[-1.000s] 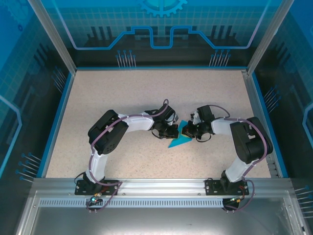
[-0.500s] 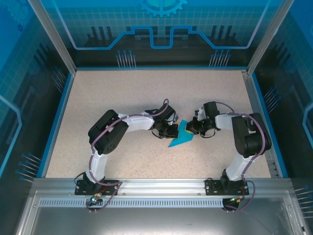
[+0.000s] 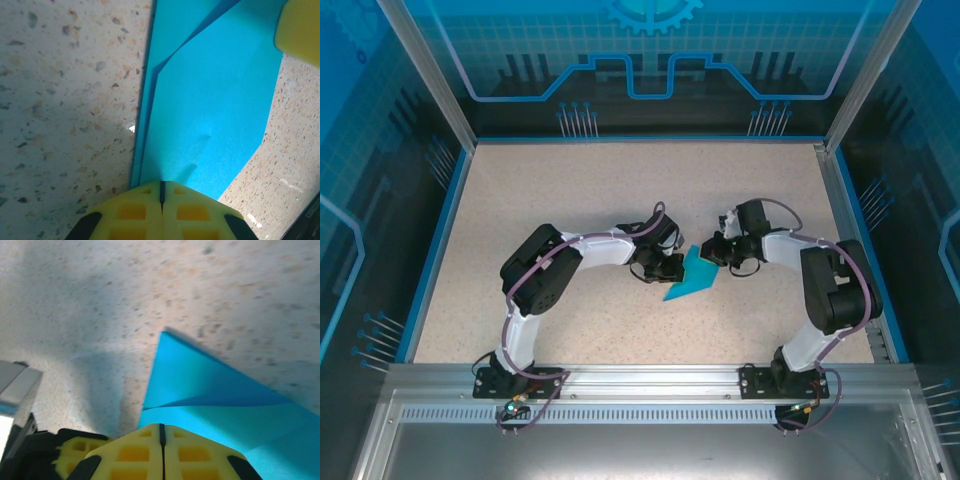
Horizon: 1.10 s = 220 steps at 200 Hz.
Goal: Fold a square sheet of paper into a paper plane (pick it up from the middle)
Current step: Fourth fold the wing at the center of the table.
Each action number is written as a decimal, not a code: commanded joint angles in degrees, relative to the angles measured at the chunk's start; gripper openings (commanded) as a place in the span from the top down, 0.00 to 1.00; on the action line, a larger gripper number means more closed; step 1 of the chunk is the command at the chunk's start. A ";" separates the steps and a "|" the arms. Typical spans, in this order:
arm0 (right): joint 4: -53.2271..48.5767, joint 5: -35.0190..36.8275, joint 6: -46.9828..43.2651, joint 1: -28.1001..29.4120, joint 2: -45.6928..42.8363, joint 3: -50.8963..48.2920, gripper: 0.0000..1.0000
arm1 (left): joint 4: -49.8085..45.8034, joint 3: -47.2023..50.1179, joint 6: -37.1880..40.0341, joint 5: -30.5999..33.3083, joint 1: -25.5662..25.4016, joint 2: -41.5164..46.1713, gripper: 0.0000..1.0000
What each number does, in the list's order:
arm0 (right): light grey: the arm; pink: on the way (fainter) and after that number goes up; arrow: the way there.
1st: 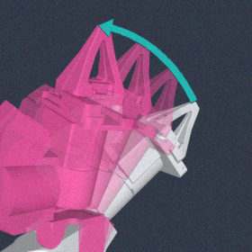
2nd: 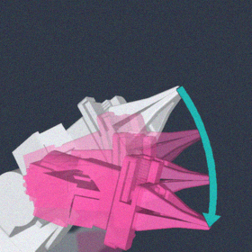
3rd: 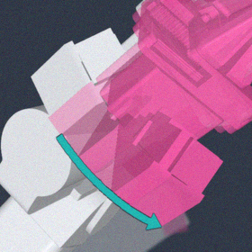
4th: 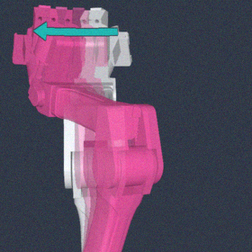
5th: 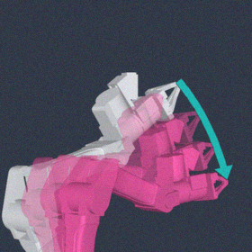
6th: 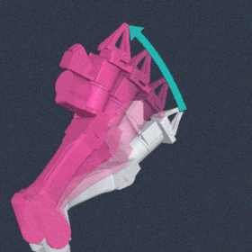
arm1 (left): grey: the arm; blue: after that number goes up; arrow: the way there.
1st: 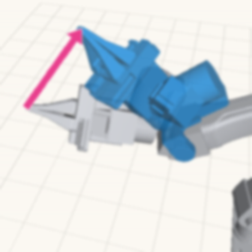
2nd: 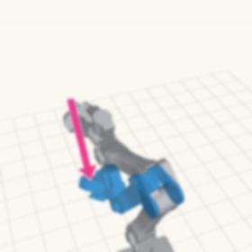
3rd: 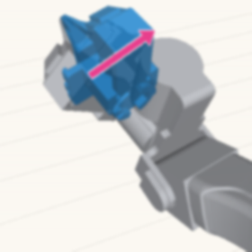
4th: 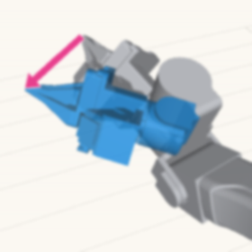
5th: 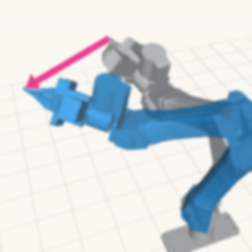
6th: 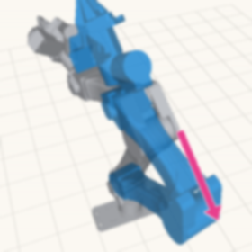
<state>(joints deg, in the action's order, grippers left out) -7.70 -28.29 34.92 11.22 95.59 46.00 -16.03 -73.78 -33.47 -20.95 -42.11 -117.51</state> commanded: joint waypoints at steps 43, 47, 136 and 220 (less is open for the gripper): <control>1.12 -0.11 2.09 5.56 2.85 -2.74 0.94 | -9.24 3.96 2.23 3.54 0.22 0.21 0.99; 1.14 -0.18 2.01 5.56 3.07 -2.77 0.94 | -9.32 4.29 2.31 3.50 0.21 0.41 1.00; -2.00 6.80 0.51 -1.76 3.97 -1.88 0.94 | -9.59 4.38 2.29 3.41 0.23 1.06 1.00; -0.19 12.29 7.48 -3.77 1.99 -0.89 0.94 | -9.66 4.26 2.24 3.39 0.22 1.75 1.00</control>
<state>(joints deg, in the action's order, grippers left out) -7.90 -26.28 40.53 10.57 98.13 43.99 -16.64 -71.46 -32.45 -20.34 -42.11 -115.63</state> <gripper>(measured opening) 0.059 0.046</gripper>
